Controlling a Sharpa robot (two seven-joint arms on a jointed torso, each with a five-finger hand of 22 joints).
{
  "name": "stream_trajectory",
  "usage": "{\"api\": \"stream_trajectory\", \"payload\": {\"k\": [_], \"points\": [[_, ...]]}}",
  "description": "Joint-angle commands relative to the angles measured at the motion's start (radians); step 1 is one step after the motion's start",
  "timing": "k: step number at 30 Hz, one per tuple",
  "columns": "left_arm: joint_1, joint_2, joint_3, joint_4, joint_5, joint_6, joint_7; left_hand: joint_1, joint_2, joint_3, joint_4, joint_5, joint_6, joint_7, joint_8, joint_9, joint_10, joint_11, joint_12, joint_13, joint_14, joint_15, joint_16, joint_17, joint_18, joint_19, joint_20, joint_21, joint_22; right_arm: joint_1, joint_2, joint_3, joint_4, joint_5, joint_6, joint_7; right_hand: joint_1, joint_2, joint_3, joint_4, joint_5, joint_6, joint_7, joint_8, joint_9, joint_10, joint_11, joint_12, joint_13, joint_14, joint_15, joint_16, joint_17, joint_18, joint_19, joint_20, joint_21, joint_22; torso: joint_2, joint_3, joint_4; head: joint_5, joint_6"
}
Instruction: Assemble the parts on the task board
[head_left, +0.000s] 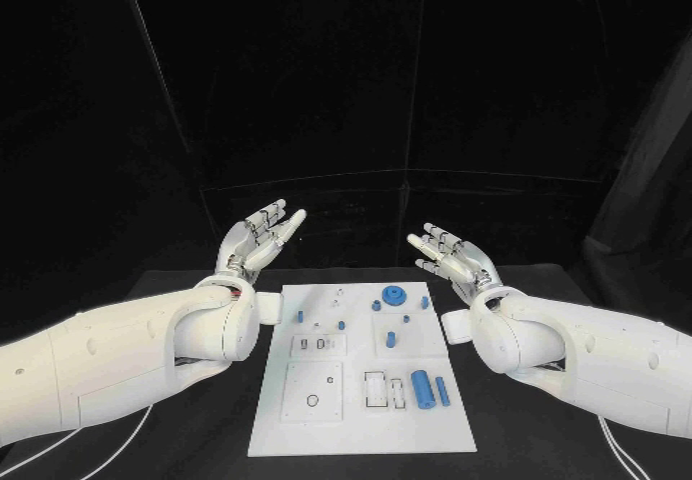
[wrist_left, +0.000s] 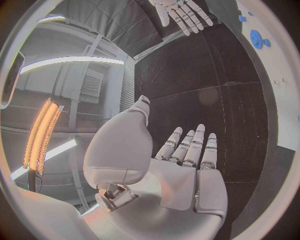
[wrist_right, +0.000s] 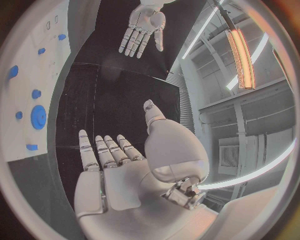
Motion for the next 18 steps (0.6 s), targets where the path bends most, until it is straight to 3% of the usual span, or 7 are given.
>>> {"api": "stream_trajectory", "payload": {"k": [1, 6, 7, 9, 11, 14, 18], "points": [[0.002, 0.000, 0.000, 0.000, 0.031, 0.048, 0.064, 0.046, -0.004, 0.004, 0.015, 0.008, 0.021, 0.077, 0.008, 0.003, 0.015, 0.008, 0.007, 0.003, 0.019, 0.008, 0.008, 0.003, 0.018, 0.004, 0.017, 0.007, 0.002, 0.009, -0.001, -0.004, -0.008, -0.091, 0.160, -0.055, 0.050, 0.003, -0.007, -0.002, 0.013, 0.016, 0.083, 0.007, 0.003, 0.017, 0.011, 0.006, 0.002, 0.016, 0.010, 0.006, 0.002, 0.011, 0.022, 0.009, 0.006, 0.003, 0.000, 0.0001, 0.0000, 0.000, 0.000], [0.002, 0.000, 0.000, 0.000, 0.031, 0.048, 0.064, 0.048, -0.002, 0.005, 0.015, 0.008, 0.025, 0.082, 0.009, 0.003, 0.020, 0.013, 0.008, 0.003, 0.025, 0.011, 0.009, 0.004, 0.018, 0.007, 0.018, 0.008, 0.003, 0.014, -0.001, -0.007, -0.013, -0.105, 0.187, -0.065, 0.104, 0.008, 0.004, -0.041, 0.009, 0.067, 0.118, 0.015, 0.009, 0.077, 0.043, 0.014, 0.008, 0.063, 0.036, 0.011, 0.006, 0.004, 0.034, 0.011, 0.015, 0.007, 0.000, 0.0001, 0.0000, 0.000, 0.000], [0.002, -0.012, 0.000, -0.012, 0.048, 0.058, 0.061, 0.049, 0.000, 0.007, 0.014, 0.008, 0.028, 0.085, 0.009, 0.004, 0.024, 0.016, 0.009, 0.004, 0.033, 0.014, 0.011, 0.006, 0.017, 0.011, 0.019, 0.009, 0.004, 0.014, -0.020, -0.007, -0.022, -0.129, 0.178, -0.042, 0.132, 0.011, 0.013, -0.061, 0.007, 0.106, 0.132, 0.022, 0.014, 0.128, 0.060, 0.023, 0.013, 0.111, 0.051, 0.019, 0.011, 0.008, 0.063, 0.011, 0.024, 0.012, 0.000, -0.0004, -0.0003, -0.005, -0.010], [0.002, -0.016, 0.000, -0.013, 0.050, 0.069, 0.059, 0.057, 0.009, 0.011, 0.011, 0.008, 0.055, 0.101, 0.014, 0.006, 0.059, 0.032, 0.013, 0.007, 0.106, 0.026, 0.026, 0.015, 0.007, 0.053, 0.019, 0.022, 0.012, 0.014, -0.024, -0.006, -0.032, -0.162, 0.168, -0.027, 0.180, 0.015, 0.029, -0.099, 0.007, 0.211, 0.145, 0.043, 0.025, 0.278, 0.078, 0.052, 0.027, 0.272, 0.069, 0.051, 0.026, 0.038, 0.206, 0.005, 0.073, 0.039, 0.000, -0.0014, -0.0003, -0.006, -0.008], [0.002, -0.021, 0.000, -0.014, 0.050, 0.081, 0.055, 0.071, 0.020, 0.016, 0.005, 0.008, 0.100, 0.120, 0.021, 0.011, 0.128, 0.057, 0.024, 0.013, 0.248, 0.045, 0.064, 0.034, -0.010, 0.146, 0.020, 0.050, 0.028, 0.014, -0.028, -0.006, -0.040, -0.192, 0.157, -0.015, 0.223, 0.014, 0.045, -0.135, 0.005, 0.375, 0.139, 0.081, 0.044, 0.496, 0.066, 0.105, 0.046, 0.493, 0.050, 0.105, 0.046, 0.071, 0.330, 0.004, 0.129, 0.064, 0.001, -0.0020, 0.0005, -0.007, -0.009], [0.002, -0.032, 0.000, -0.011, 0.047, 0.110, 0.048, 0.095, 0.041, 0.015, -0.019, 0.006, 0.258, 0.127, 0.050, 0.024, 0.424, 0.051, 0.081, 0.037, 0.398, 0.025, 0.122, 0.051, 0.006, 0.444, 0.018, 0.151, 0.077, 0.015, -0.035, -0.006, -0.056, -0.250, 0.144, -0.002, 0.263, 0.015, 0.065, -0.179, 0.000, 0.613, 0.108, 0.131, 0.062, 0.666, 0.030, 0.142, 0.046, 0.680, 0.008, 0.144, 0.047, 0.115, 0.425, 0.004, 0.185, 0.082, 0.004, -0.0047, 0.0002, -0.009, -0.009], [0.002, -0.048, 0.000, -0.003, 0.011, 0.144, 0.038, 0.127, 0.058, 0.007, -0.068, 0.006, 0.491, 0.096, 0.097, 0.043, 0.599, 0.012, 0.126, 0.042, 0.552, -0.025, 0.174, 0.068, 0.036, 0.619, -0.003, 0.226, 0.101, 0.024, -0.038, -0.005, -0.073, -0.321, 0.146, -0.002, 0.270, 0.012, 0.076, -0.207, -0.004, 0.674, 0.092, 0.126, 0.053, 0.736, 0.010, 0.138, 0.038, 0.761, -0.014, 0.145, 0.041, 0.123, 0.477, -0.009, 0.214, 0.088, 0.015, -0.0051, 0.0025, -0.013, -0.005]]}}
